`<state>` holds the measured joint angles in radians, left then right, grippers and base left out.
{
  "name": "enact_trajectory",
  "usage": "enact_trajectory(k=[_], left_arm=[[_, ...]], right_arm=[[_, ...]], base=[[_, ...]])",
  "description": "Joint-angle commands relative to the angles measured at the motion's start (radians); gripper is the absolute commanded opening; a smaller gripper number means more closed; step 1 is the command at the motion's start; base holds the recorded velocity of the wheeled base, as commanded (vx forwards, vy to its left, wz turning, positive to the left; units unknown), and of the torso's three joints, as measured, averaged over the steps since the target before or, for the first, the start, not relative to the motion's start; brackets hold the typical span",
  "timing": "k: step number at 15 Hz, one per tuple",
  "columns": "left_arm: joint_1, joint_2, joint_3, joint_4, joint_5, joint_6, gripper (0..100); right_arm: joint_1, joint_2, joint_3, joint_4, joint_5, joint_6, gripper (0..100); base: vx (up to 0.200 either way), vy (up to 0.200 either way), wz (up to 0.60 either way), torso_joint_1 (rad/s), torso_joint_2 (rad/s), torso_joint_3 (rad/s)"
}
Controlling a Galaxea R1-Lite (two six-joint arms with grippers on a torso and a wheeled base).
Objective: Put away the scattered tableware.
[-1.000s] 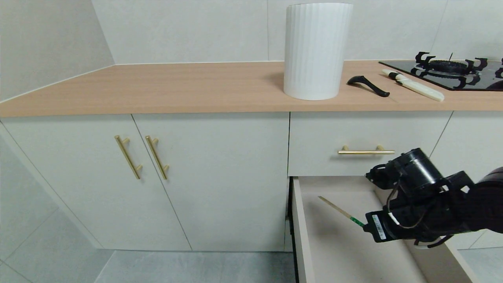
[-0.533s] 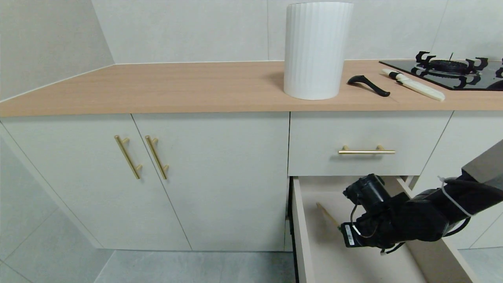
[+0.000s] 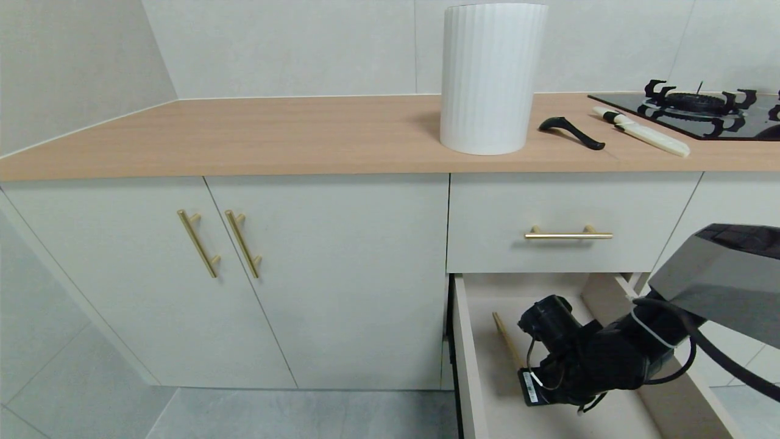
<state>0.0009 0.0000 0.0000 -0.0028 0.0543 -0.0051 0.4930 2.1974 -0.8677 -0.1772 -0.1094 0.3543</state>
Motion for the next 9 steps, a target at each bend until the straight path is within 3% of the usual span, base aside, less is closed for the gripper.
enact_trajectory(k=[1, 9], left_arm=[[0.001, 0.002, 0.000, 0.000, 0.001, -0.001, 100], [0.001, 0.002, 0.000, 0.000, -0.001, -0.001, 100]], right_arm=[[0.002, 0.042, -0.001, -0.005, -0.007, 0.000, 0], [0.001, 0.051, -0.004, -0.030, -0.021, 0.002, 0]], base=[[0.000, 0.000, 0.00, 0.000, 0.00, 0.000], [0.000, 0.000, 0.00, 0.000, 0.00, 0.000]])
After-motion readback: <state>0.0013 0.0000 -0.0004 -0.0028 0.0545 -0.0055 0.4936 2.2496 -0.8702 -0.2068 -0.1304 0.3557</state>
